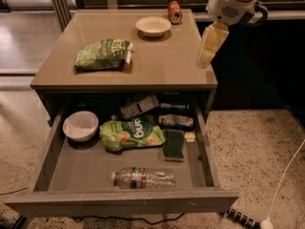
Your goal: Place green jalapeno chip bag into top drawer
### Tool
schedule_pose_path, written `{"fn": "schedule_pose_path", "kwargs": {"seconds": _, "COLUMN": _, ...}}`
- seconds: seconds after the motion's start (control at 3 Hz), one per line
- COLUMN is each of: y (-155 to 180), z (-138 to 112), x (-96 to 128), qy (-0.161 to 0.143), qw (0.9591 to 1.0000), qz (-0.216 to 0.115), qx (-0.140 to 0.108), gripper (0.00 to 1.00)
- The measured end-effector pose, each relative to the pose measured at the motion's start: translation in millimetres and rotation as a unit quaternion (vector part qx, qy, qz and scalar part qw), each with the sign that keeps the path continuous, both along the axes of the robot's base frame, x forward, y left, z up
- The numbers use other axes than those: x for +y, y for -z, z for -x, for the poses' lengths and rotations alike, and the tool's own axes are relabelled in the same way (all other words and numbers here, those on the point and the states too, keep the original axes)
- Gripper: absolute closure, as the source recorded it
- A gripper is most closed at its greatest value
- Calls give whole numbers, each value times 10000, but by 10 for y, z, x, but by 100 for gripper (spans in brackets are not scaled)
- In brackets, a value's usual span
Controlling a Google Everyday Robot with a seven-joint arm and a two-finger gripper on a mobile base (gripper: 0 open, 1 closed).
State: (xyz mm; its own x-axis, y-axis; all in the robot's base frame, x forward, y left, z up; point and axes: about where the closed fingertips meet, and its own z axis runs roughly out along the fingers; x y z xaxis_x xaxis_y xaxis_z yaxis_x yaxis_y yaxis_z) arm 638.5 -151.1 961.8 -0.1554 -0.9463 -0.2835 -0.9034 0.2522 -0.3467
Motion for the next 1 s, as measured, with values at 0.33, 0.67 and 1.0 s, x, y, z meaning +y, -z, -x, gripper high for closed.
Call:
{"fn": "schedule_pose_path", "kwargs": {"seconds": 0.33, "y": 51, "z": -39, "x": -30, "qy": 36, "qw": 9999, "qz": -36, "qx": 144, "gripper": 0}}
{"fn": "schedule_pose_path", "kwargs": {"seconds": 0.67, "y": -45, "z": -193, "x": 227, "qy": -86, "qw": 9992, "qz": 335, "qx": -222, "gripper": 0}}
{"fn": "schedule_pose_path", "kwargs": {"seconds": 1.0, "y": -46, "z": -193, "x": 254, "qy": -156, "qw": 9992, "qz": 302, "qx": -204, "gripper": 0}}
